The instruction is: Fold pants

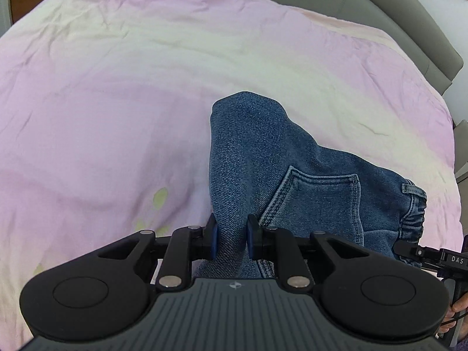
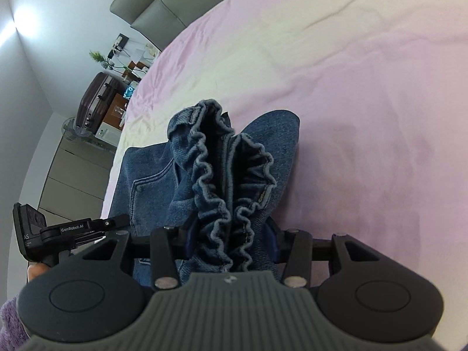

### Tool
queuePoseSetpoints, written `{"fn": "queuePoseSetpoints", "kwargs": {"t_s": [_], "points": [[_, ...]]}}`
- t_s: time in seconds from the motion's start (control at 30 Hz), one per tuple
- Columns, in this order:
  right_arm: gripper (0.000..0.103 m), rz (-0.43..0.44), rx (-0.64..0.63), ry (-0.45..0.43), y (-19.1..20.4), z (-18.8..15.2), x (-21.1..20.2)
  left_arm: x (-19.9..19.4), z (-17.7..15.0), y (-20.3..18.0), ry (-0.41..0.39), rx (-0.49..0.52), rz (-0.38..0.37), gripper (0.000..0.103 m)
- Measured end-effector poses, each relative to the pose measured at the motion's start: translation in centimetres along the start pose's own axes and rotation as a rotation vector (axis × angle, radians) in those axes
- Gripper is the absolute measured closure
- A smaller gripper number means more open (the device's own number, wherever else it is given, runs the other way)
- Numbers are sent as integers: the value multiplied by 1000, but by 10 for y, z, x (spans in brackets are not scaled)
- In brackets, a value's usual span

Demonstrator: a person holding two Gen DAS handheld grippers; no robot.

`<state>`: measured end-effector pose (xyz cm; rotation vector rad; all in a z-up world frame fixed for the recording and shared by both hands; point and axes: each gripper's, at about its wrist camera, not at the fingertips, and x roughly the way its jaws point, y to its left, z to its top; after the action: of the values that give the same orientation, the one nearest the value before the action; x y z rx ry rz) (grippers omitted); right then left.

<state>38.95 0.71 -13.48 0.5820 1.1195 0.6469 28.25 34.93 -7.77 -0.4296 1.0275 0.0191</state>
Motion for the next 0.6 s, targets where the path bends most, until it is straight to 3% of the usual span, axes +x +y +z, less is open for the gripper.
{"fn": "queuePoseSetpoints", "kwargs": {"t_s": [0.1,0.23,0.3,0.43,0.5,0.6], "points": [[61,-10,-4,12,-13,3,18,18,-2,15,11,-29,-7,82],[59,-88,-62,52,-18,4,39,40,-8,20,23,20,31,68],[57,-99,-52,56,-23,6,47,41,-8,27,26,-35,13,67],[53,-104,-58,69,-24,7,43,31,-7,25,22,-15,28,60],[45,-116,-84,75,-17,9,36,19,-6,20,3,12,56,60],[42,-179,-215,22,1,12,9,-2,2,9,-55,61,85,61]]}}
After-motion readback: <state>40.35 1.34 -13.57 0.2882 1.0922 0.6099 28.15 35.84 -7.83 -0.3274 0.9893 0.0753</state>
